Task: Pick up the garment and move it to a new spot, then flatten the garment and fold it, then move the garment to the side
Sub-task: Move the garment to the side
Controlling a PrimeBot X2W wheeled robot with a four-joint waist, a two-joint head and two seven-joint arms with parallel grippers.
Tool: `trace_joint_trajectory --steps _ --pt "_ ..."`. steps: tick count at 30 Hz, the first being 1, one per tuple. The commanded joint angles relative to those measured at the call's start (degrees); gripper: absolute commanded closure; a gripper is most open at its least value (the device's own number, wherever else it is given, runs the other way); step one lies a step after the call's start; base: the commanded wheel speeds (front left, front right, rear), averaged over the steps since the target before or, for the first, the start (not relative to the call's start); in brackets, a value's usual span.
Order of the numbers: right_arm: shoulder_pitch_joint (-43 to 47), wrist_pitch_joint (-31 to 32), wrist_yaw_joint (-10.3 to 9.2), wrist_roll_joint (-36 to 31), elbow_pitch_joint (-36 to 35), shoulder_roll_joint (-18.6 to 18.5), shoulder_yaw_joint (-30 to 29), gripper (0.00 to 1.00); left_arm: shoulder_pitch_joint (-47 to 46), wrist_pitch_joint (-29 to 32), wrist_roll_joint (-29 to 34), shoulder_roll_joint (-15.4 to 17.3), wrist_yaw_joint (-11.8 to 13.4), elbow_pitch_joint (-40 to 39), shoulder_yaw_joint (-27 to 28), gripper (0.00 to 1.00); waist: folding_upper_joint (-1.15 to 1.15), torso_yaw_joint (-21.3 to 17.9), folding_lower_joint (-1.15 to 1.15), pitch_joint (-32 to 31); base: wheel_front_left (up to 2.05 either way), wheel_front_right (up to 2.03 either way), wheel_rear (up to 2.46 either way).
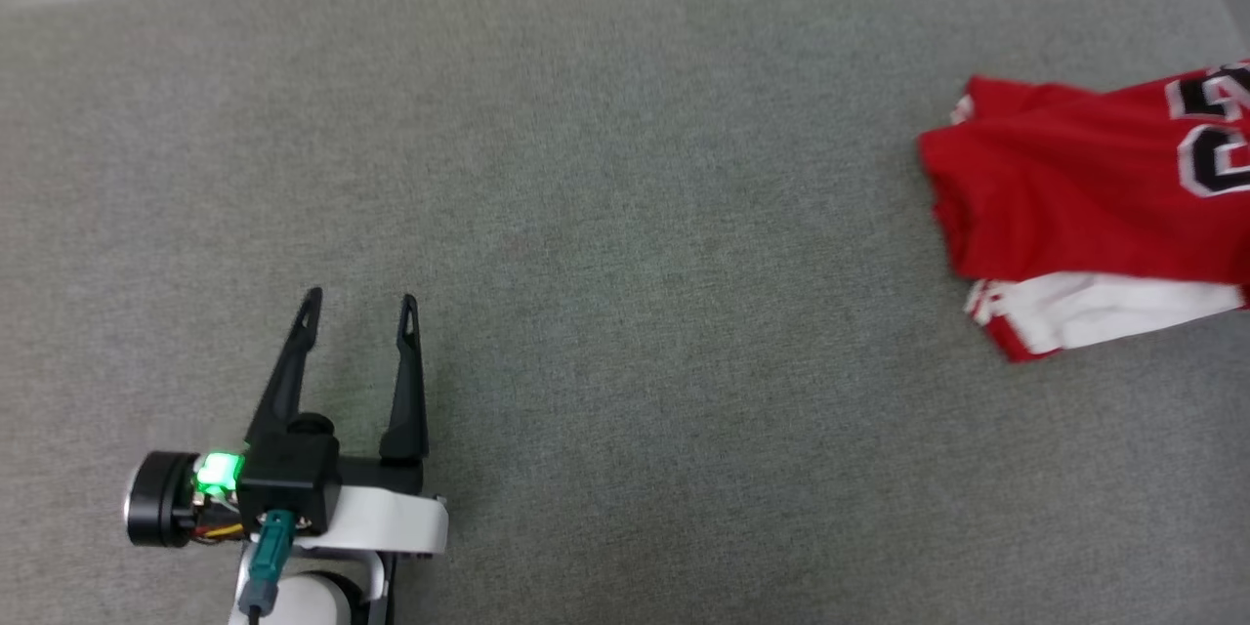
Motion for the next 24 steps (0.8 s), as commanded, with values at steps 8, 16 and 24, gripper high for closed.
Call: trace_joint_trajectory --steps 8,16,24 --pt "-6.5 -0.9 -0.09 -4.3 7.9 -4.6 -5.3 1.00 -3.6 -0.1 0.5 0.6 1.1 -2.6 -0.1 0.00 0.00 1.0 -0.01 7.0 0.00 0.00 0.00" --pt "-11.1 -1.7 -0.09 -6.9 15.8 -3.7 -8.2 1.00 -5.4 -0.1 0.2 0.8 1.7 -3.5 -0.6 0.00 0.00 2.2 -0.01 9.2 0.00 0.00 0.00" --pt "-10.5 -5.7 -0.09 -9.6 20.9 -1.3 -11.2 0.00 -4.3 -0.1 0.1 0.5 2.4 -3.2 -1.6 0.00 0.00 3.4 -0.01 6.4 0.00 0.00 0.00"
